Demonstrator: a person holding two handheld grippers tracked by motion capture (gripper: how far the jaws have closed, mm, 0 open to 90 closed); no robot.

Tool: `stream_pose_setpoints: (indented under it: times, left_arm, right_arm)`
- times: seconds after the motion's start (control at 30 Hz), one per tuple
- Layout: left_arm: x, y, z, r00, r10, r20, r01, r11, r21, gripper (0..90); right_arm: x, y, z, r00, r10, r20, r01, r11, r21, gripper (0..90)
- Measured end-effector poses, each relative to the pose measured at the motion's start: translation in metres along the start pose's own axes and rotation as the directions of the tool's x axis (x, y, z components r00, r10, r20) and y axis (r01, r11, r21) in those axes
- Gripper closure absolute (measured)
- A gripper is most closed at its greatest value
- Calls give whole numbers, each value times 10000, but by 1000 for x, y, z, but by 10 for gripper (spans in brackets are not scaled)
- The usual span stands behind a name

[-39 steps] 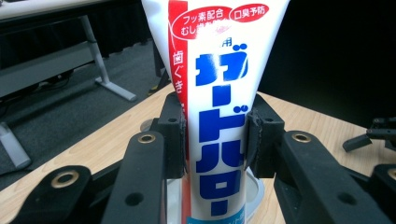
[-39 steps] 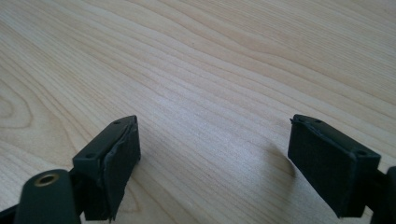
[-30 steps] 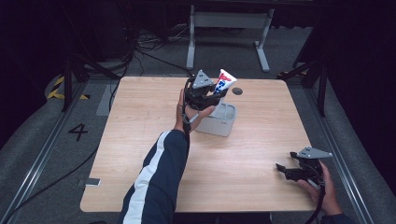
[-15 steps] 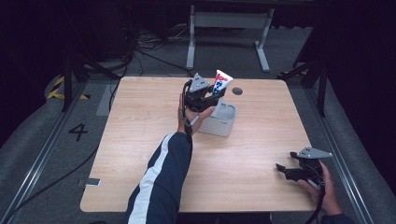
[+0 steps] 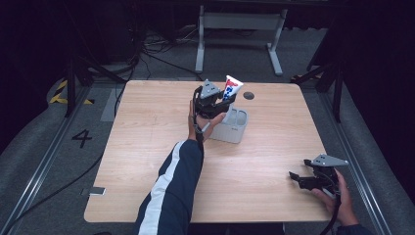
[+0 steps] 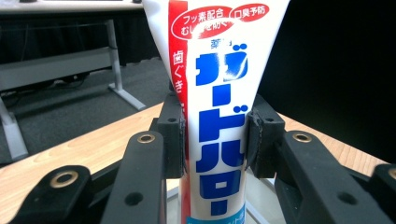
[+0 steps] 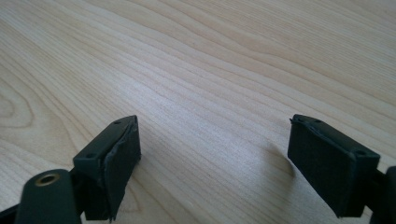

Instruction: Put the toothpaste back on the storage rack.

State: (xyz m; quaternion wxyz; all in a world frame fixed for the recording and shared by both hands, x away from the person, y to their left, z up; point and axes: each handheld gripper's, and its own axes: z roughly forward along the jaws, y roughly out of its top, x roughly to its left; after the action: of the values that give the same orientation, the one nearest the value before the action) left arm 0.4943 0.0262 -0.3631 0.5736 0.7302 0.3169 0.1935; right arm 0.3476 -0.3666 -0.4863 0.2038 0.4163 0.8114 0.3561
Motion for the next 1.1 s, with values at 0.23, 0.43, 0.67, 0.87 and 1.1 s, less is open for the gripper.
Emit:
stream_pose_setpoints:
  times: [0.23, 0.43, 0.67, 0.87, 1.1]
  left_arm:
    - [0, -7, 4, 9999, 45, 97, -46, 9998, 181, 645]
    - [-1, -15, 6, 9999, 62, 149, -69, 9989, 460, 641]
    - [-1, -20, 3, 9998, 90, 151, -100, 9979, 647, 637]
    - [-2, -23, 2, 9994, 315, 121, -325, 9945, 997, 633]
    - [-2, -25, 3, 9978, 660, -9, -651, 9866, 1493, 626]
  right_arm:
    - [0, 0, 0, 10000, -3, 6, 3, 10000, -5, 175]
    - [0, 0, 0, 10000, 8, 17, -8, 10000, -24, 176]
    - [0, 0, 0, 10000, -4, 9, 4, 10000, -5, 176]
    - [0, 0, 0, 10000, -1, 5, 1, 10000, -6, 176]
    - [0, 0, 0, 10000, 26, -6, -26, 10000, 3, 175]
